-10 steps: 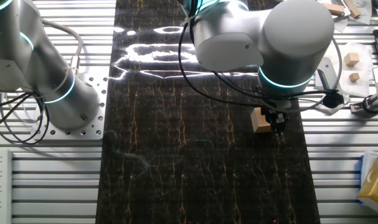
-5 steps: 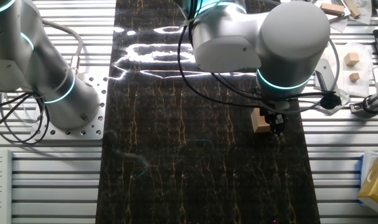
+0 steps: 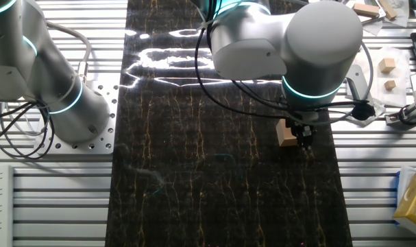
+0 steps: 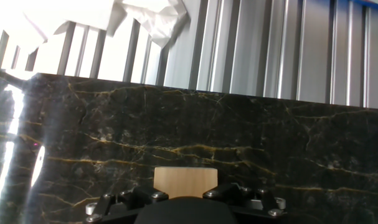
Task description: Hold a small block with the gripper and sweep it from left to right on the table
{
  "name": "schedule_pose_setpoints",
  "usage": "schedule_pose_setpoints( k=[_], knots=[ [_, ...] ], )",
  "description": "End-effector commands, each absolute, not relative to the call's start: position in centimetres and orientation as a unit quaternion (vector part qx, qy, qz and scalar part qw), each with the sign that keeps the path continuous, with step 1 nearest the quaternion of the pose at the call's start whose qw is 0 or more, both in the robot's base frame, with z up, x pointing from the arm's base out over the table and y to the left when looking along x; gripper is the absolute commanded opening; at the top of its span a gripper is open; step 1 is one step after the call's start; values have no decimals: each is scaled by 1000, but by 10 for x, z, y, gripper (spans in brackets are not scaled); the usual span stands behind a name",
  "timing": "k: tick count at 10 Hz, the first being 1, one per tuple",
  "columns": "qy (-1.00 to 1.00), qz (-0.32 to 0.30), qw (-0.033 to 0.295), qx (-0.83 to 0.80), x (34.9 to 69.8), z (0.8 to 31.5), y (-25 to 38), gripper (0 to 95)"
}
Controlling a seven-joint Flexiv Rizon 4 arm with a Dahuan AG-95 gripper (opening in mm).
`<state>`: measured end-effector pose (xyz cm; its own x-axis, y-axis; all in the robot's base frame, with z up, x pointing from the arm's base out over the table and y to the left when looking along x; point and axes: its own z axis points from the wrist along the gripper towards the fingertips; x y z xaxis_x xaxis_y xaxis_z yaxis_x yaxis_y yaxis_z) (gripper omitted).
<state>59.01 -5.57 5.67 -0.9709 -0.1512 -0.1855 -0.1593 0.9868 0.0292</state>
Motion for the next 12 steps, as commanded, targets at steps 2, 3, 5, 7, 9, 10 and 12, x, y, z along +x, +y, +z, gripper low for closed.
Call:
schedule_pose_setpoints(
  k=[2, 3, 5, 7, 9, 10, 12],
  knots=[
    [992, 20, 94, -78, 591, 54, -56, 760],
    [992, 20, 94, -78, 591, 53, -56, 760],
    [992, 20, 95, -78, 591, 53, -56, 760],
    [992, 18, 95, -77, 591, 53, -56, 760],
    [992, 18, 95, -76, 591, 52, -56, 760],
    [992, 18, 95, -77, 591, 52, -56, 760],
    [992, 18, 95, -76, 591, 52, -56, 570]
  ],
)
